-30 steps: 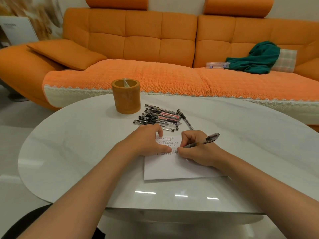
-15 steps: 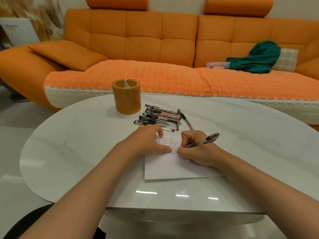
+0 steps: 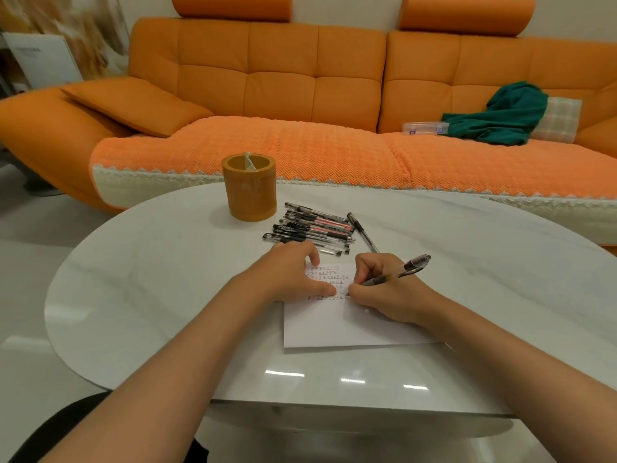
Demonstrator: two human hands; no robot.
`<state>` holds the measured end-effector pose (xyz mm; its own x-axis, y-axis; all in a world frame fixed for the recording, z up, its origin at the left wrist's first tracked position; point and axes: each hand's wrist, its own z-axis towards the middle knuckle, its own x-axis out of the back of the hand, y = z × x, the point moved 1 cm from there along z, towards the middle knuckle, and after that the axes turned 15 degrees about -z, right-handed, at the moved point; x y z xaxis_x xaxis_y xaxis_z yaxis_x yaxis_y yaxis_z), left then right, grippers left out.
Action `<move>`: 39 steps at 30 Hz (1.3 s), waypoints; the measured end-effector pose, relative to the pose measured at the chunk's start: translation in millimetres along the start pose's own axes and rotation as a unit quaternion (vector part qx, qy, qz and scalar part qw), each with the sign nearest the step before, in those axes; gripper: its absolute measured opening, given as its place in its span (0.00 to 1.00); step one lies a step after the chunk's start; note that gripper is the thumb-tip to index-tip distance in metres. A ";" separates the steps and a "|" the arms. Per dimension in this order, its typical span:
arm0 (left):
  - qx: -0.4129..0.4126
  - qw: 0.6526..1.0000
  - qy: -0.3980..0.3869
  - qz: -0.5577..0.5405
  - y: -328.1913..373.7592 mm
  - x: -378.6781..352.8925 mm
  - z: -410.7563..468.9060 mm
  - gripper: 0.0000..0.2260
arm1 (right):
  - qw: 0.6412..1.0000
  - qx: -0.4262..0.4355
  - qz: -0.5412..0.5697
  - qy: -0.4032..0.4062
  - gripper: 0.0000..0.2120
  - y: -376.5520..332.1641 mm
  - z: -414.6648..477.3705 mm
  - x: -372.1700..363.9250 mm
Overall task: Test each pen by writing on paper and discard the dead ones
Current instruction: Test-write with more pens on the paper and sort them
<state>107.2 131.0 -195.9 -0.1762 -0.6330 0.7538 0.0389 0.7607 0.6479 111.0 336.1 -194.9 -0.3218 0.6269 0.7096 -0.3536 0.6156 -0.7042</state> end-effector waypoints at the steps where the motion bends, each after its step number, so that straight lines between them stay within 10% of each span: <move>1: -0.001 1.000 0.000 -0.001 -0.2 0.2 0.1 0.25 | 1.000 0.001 -0.001 -0.002 0.09 -0.8 -0.1 -0.1; 28: -0.025 0.999 -0.007 -0.041 -4.9 7.8 -6.8 0.20 | 0.974 -0.028 0.202 0.104 0.08 0.3 11.9 15.0; 32: -0.030 0.998 -0.015 -0.048 -6.8 11.9 -8.6 0.19 | 0.986 0.062 -0.010 0.154 0.18 -7.6 18.5 25.4; 39: -0.066 0.998 -0.004 -0.009 -5.4 12.3 -12.0 0.16 | 0.925 0.038 -0.368 0.083 0.09 -29.0 27.3 23.1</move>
<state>116.7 117.5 -188.8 -0.1855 -0.6443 0.7419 0.1657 0.7237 0.6699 89.9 319.7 -157.4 0.1678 0.1201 0.9785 -0.4869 0.8731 -0.0237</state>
